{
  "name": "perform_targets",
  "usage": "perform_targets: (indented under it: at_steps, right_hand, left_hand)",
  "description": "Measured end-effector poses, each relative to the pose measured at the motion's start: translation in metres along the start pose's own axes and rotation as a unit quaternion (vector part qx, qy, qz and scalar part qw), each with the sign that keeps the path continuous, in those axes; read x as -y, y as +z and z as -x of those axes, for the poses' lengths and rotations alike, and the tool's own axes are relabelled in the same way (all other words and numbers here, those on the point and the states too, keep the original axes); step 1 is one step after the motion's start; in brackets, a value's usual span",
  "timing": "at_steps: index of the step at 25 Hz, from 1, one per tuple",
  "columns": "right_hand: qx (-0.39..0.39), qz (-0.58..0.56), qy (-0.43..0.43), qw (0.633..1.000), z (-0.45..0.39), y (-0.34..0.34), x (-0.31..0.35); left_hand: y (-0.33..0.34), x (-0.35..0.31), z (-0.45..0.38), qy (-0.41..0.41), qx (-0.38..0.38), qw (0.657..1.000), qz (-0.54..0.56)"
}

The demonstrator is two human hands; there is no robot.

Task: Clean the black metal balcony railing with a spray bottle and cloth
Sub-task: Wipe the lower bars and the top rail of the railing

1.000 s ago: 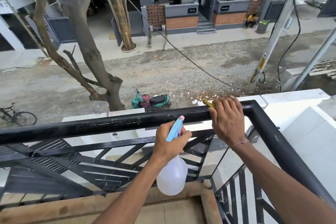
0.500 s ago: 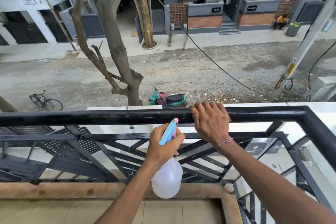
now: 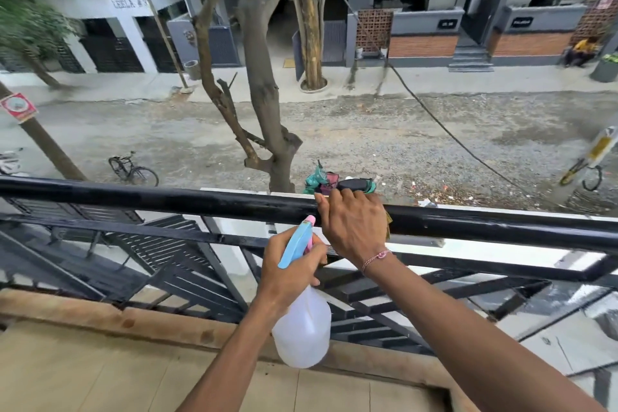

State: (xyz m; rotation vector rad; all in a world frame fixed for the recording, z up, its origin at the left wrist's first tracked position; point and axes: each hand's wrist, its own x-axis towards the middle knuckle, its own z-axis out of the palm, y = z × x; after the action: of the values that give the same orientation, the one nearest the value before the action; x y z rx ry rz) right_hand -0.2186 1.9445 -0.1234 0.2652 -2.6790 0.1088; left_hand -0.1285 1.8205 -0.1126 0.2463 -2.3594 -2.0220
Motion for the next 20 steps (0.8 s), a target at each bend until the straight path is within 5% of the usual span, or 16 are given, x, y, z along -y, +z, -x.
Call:
perform_targets:
  at_steps: [13, 20]
  right_hand:
    - [0.0, -0.051, -0.034, 0.998, -0.046, 0.029, 0.155]
    - [-0.123, 0.008, -0.224, 0.967, -0.046, 0.065, 0.199]
  left_hand:
    - [-0.119, 0.02, -0.023, -0.015, -0.105, 0.994, 0.002]
    - [-0.159, 0.022, -0.024, -0.026, -0.144, 0.989, 0.009]
